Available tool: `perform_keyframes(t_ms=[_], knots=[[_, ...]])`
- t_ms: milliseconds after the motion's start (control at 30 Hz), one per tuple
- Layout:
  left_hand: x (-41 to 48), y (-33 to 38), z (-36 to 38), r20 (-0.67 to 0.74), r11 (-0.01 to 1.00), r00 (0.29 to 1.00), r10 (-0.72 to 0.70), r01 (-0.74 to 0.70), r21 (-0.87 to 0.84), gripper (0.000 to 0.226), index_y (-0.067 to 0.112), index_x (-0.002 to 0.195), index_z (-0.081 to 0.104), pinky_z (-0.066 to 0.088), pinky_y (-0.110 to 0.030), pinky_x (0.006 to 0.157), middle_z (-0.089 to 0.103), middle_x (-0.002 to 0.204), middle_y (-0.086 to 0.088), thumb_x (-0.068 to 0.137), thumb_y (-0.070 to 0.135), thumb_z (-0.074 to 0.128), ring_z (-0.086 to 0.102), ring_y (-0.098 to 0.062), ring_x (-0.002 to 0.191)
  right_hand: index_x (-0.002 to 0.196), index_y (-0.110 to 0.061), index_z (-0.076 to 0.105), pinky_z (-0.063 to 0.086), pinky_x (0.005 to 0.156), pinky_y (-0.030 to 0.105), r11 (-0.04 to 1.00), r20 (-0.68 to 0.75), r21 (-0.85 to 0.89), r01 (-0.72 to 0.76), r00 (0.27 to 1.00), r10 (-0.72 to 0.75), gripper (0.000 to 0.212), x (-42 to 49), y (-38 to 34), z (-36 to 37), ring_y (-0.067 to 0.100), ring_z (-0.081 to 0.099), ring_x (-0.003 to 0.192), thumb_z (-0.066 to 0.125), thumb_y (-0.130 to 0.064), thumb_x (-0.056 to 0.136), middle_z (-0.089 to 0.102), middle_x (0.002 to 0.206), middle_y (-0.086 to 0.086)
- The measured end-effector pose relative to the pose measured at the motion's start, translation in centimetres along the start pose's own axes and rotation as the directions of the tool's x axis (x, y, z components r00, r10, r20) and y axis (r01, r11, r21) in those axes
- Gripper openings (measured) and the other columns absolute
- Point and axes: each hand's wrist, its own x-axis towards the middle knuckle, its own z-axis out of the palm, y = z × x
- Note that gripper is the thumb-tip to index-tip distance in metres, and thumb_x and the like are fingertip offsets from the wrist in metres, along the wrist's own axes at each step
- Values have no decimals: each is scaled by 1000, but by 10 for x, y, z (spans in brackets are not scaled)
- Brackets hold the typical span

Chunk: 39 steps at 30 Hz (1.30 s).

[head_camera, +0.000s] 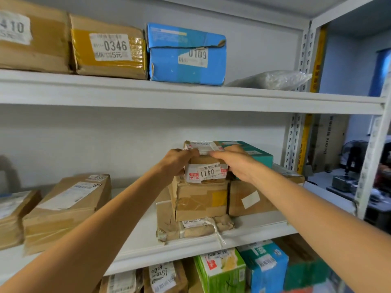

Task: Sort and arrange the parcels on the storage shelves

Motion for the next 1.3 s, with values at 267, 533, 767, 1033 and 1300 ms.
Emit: perform_keyframes(t_ms=[267, 533, 767, 1033, 1300], knots=[[-20, -3, -9, 138, 988, 987, 86, -66, -142, 39, 23, 113, 66, 58, -37, 74, 71, 112, -4, 82, -1, 63, 68, -22, 100, 119, -17, 60, 49, 98, 31, 987, 32, -76, 140, 990, -138, 51, -26, -6, -6, 14, 61, 111, 73, 6, 76, 66, 120, -1], [-44, -25, -5, 104, 921, 958, 266, -220, -322, 76, 18, 139, 50, 59, -47, 79, 63, 127, -7, 74, -21, 58, 66, -28, 106, 143, -27, 41, 48, 80, 17, 952, 5, -180, 246, 968, -249, 96, -71, 2, -8, 9, 53, 116, 78, 13, 64, 60, 128, -6], [-65, -62, -5, 168, 910, 930, 328, -263, -319, 74, 25, 140, 50, 56, -43, 89, 67, 123, 2, 78, -11, 67, 63, -19, 113, 139, -35, 40, 45, 105, 42, 951, -109, -217, 221, 962, -249, 102, -118, 16, 10, 16, 50, 128, 79, 16, 60, 60, 131, -1], [-100, -72, 36, 372, 865, 860, 351, -144, -481, 77, 24, 138, 51, 58, -29, 81, 69, 119, 3, 75, -20, 63, 65, -12, 109, 141, -25, 45, 59, 74, 29, 979, -287, -148, 141, 941, -179, 99, -190, 42, -5, 5, 59, 110, 73, 25, 60, 64, 122, -6], [-148, -59, 168, 642, 875, 679, 356, -1, -484, 79, 19, 139, 51, 56, -34, 90, 67, 121, 0, 73, -23, 62, 63, -20, 113, 132, -27, 49, 53, 71, 14, 966, -564, -254, -41, 818, -114, 91, -316, 67, -74, -5, 61, 99, 74, 24, 61, 64, 116, -8]])
